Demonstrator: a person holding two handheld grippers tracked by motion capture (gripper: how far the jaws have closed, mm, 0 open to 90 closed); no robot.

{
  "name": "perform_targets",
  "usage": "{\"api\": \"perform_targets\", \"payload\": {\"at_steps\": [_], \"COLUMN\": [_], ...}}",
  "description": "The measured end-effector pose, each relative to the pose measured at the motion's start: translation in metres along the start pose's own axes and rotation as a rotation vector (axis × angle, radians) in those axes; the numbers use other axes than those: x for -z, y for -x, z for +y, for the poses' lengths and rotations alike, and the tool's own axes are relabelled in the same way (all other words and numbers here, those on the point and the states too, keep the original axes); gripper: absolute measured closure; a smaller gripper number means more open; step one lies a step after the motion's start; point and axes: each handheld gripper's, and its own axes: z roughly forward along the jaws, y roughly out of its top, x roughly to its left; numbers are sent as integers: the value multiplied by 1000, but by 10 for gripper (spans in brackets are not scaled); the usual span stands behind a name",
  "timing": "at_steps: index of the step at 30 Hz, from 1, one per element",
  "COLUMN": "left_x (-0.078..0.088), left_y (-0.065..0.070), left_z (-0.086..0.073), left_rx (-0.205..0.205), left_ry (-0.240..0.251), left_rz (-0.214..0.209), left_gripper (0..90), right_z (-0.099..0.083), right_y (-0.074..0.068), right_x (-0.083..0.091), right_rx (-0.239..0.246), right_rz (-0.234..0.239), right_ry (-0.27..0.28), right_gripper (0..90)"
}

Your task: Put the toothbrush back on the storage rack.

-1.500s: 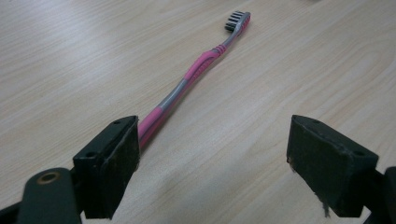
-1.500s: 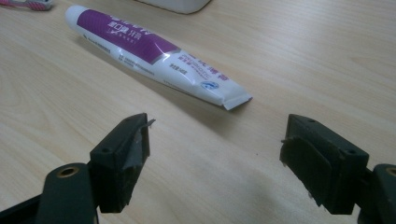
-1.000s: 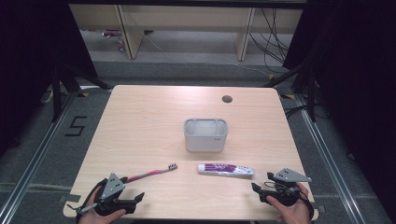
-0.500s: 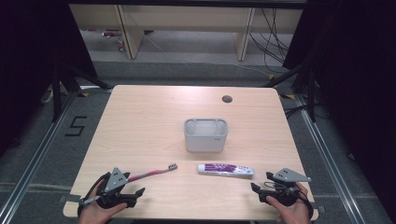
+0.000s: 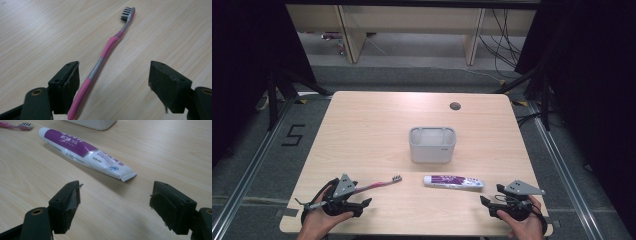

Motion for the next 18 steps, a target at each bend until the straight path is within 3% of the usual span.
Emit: {"api": "perform_targets", "payload": {"at_steps": [7, 9, 15, 16, 18], "left_x": [-6, -7, -8, -10, -11], "left_y": [-4, -5, -11, -13, -15], "left_z": [4, 6, 15, 19, 23], "left_rx": [-9, -18, -14, -3, -8], "left_ry": [-31, -44, -72, -69, -104], "left_rz": [-8, -7, -5, -10, -30], "left_gripper": [276, 290, 333, 337, 341], "right_z": [0, 0, 0, 0, 0], "right_y": [0, -2, -3, 0, 0], "right_x": [-1, 0, 0, 0, 0], "right_rx": [5, -19, -11, 23, 23], "right_rz": [-14, 2, 5, -2, 0], "right_ry": [-2, -6, -18, -8, -9], "right_gripper": [239, 239, 240, 239, 239]}}
